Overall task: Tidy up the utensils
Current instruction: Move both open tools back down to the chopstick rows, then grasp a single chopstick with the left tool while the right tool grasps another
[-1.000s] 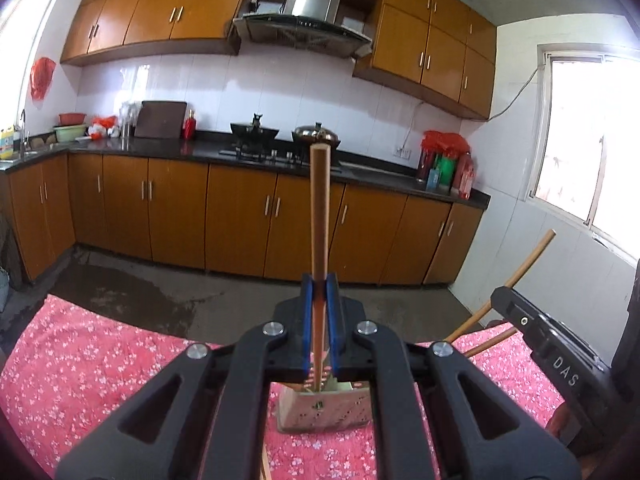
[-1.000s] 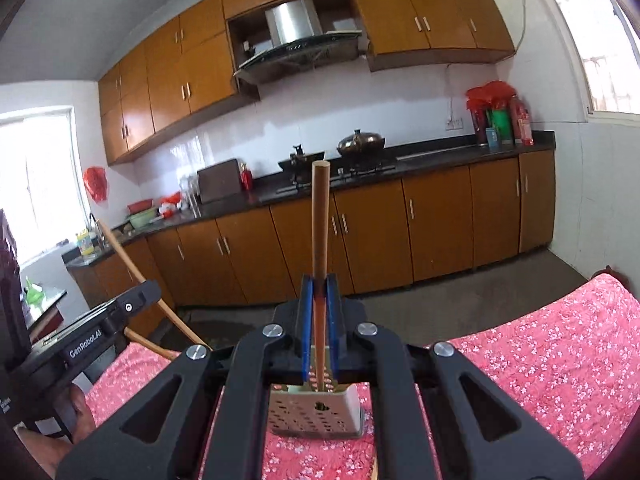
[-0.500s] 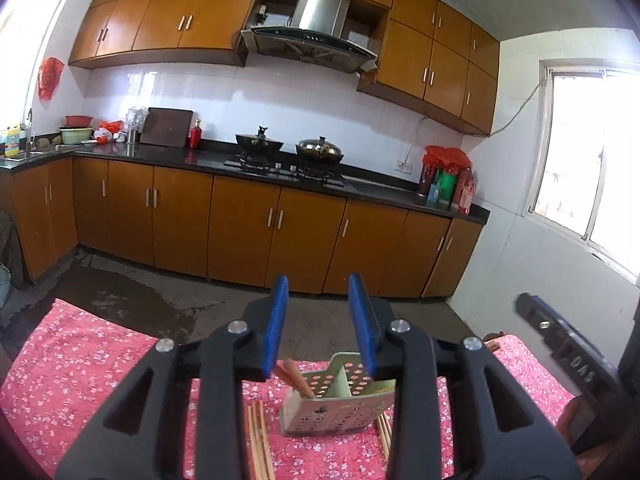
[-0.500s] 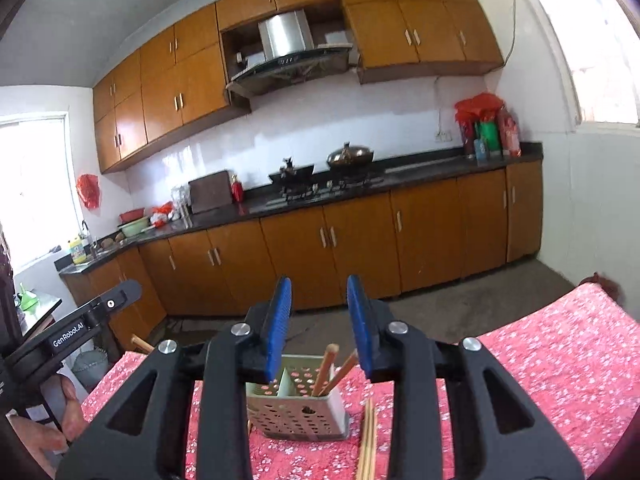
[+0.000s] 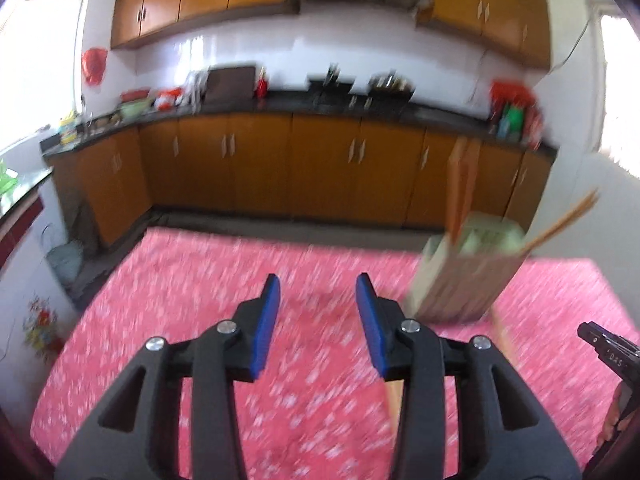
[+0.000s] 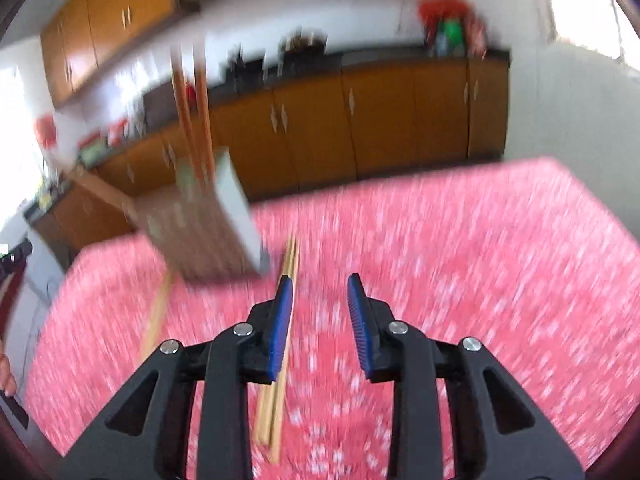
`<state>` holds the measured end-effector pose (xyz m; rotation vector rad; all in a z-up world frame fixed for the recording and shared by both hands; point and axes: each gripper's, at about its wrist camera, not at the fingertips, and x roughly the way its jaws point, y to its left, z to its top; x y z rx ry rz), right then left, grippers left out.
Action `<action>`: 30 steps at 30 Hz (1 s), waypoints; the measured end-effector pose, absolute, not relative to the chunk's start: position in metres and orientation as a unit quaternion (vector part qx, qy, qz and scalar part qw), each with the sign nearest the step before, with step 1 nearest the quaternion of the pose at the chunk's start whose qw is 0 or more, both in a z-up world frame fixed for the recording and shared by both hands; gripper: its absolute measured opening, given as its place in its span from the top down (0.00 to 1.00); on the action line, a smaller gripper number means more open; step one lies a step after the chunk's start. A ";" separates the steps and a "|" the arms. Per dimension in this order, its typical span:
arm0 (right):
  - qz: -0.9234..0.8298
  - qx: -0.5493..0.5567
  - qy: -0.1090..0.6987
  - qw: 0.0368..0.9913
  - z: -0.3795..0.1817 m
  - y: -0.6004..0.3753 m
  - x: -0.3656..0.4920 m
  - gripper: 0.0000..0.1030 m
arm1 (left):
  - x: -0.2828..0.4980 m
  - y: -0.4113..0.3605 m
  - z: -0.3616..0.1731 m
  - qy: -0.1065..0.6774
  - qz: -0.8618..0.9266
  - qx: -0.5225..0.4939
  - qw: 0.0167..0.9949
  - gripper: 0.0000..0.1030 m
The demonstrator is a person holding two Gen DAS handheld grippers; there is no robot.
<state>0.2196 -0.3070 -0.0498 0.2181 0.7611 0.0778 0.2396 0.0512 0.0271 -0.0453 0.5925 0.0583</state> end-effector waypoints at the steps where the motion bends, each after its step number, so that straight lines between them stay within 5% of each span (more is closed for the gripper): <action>1: 0.051 0.108 0.387 0.914 -0.062 -0.301 0.222 0.76 | 0.240 0.054 0.012 0.311 0.029 -0.026 0.949 0.61; 10: 0.066 0.073 0.432 0.897 -0.106 -0.269 0.227 0.87 | 0.239 0.050 -0.054 0.401 -0.004 -0.065 0.914 0.62; 18: 0.058 0.050 0.432 0.899 -0.109 -0.269 0.222 0.87 | 0.243 0.020 -0.075 0.425 -0.043 -0.067 0.902 0.63; 30: -0.003 0.045 0.430 0.902 -0.113 -0.282 0.224 0.92 | 0.247 -0.008 -0.098 0.455 -0.068 -0.052 0.886 0.79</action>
